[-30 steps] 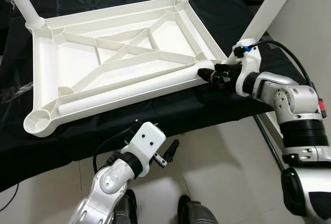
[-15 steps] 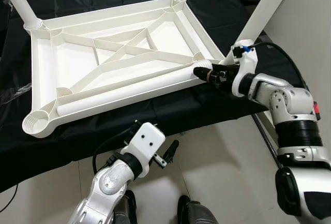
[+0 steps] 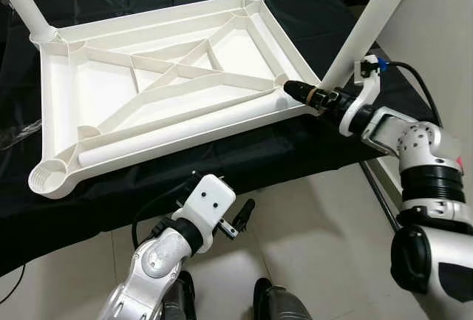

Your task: Building children table

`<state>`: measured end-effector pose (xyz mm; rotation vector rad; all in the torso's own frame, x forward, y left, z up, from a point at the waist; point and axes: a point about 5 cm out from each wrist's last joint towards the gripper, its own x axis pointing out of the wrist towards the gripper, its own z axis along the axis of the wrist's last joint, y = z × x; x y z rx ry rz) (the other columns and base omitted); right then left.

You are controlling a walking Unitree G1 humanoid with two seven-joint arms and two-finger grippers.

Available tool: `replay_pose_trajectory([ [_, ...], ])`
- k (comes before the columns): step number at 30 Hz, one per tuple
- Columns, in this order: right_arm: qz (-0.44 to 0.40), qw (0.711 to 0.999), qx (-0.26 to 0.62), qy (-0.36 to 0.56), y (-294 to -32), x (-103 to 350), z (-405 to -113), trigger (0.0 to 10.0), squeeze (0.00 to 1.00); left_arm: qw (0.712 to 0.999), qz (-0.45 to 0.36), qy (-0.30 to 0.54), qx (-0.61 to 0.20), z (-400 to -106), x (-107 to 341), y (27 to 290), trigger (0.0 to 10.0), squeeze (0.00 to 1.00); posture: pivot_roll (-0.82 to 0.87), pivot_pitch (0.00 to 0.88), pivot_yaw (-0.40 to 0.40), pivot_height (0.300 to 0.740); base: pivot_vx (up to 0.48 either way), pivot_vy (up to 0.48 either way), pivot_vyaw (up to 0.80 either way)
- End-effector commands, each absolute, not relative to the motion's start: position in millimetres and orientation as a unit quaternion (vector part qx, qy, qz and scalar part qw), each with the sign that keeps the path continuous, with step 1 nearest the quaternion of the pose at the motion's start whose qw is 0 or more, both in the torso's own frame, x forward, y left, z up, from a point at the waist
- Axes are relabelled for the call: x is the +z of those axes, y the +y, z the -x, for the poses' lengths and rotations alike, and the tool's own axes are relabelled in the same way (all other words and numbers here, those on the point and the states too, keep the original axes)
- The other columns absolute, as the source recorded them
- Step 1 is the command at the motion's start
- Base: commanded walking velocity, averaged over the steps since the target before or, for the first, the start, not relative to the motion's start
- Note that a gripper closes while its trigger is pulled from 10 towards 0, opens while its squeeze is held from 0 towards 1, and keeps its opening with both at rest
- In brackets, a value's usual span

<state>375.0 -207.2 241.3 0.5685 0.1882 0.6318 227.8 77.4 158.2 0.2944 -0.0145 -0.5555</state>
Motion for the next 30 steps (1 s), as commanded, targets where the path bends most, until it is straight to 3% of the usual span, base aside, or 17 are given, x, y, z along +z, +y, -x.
replay_pose_trajectory([
  [1,-0.288,0.903,0.306,0.086,-212.3,243.3,-374.0,10.0,0.00,0.951,-0.142,0.004,-0.273,-224.9,153.1,77.1,10.0,0.00,0.12,0.301,-0.076,0.740,0.000,0.000,0.00],
  [8,-0.289,0.897,0.322,0.090,-210.7,244.8,-372.9,10.0,0.00,0.952,-0.142,0.004,-0.272,-225.3,152.5,77.8,10.0,0.00,0.11,0.293,-0.074,0.740,0.000,0.000,0.00],
  [11,-0.159,0.924,0.323,0.124,-200.0,234.0,-371.7,10.0,0.00,0.952,-0.145,0.002,-0.270,-226.8,153.2,78.9,10.0,0.00,0.11,0.287,-0.070,0.740,0.000,0.000,0.00],
  [15,-0.091,0.925,0.340,0.143,-185.1,229.9,-369.5,10.0,0.00,0.952,-0.146,0.002,-0.270,-227.2,152.8,79.9,10.0,0.00,0.11,0.287,-0.071,0.740,0.000,0.000,0.00],
  [21,-0.107,0.919,0.352,0.140,-176.7,236.2,-372.3,10.0,0.00,0.952,-0.146,0.001,-0.270,-227.1,153.3,79.7,10.0,0.00,0.11,0.292,-0.080,0.740,0.000,0.000,0.00],
  [24,-0.174,0.879,0.419,0.148,-170.1,237.5,-369.4,10.0,0.00,0.952,-0.146,0.002,-0.268,-226.9,153.0,78.7,10.0,0.00,0.11,0.298,-0.083,0.740,0.000,0.000,0.00],
  [30,-0.176,0.861,0.452,0.151,-170.2,231.3,-368.8,10.0,0.00,0.953,-0.145,0.001,-0.267,-226.0,153.5,78.5,10.0,0.00,0.11,0.305,-0.086,0.740,0.000,0.000,0.00],
])
